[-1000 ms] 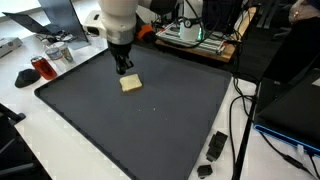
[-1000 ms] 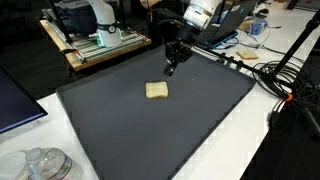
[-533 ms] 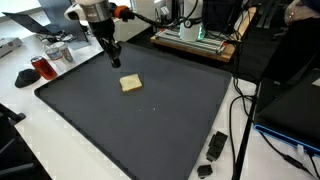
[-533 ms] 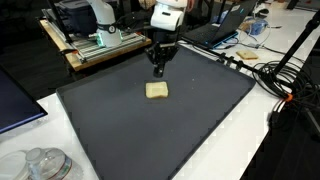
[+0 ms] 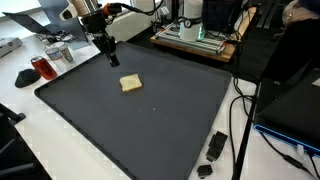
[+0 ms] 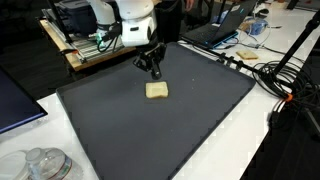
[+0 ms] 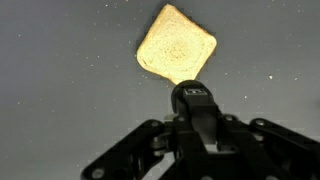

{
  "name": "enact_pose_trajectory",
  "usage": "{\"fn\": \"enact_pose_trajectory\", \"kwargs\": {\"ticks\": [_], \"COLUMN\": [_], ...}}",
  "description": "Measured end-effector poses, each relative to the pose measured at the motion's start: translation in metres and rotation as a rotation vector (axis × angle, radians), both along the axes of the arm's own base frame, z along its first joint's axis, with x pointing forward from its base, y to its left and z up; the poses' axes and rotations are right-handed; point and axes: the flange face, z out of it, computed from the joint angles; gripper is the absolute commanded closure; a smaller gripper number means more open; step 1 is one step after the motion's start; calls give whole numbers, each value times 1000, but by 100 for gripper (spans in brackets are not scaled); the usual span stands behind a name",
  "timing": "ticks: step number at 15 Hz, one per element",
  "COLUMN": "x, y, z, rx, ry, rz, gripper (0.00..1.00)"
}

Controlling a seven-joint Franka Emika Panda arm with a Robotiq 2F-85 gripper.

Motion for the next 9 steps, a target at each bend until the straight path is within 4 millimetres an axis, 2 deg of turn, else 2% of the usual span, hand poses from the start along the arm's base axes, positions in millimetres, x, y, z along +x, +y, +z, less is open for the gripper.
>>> {"fn": "enact_pose_trajectory", "kwargs": {"ticks": [4,5,7,9], "x": [-16,-21,-27,-28], "y": [-27,-30,-29,-27], "z": [-26,-35,-52,-61], "rx": [71,89,151,165], "ry": [-85,-111,-147,-150], "rz": [-38,-50,-75,-81], "gripper": [95,78,78,78]}}
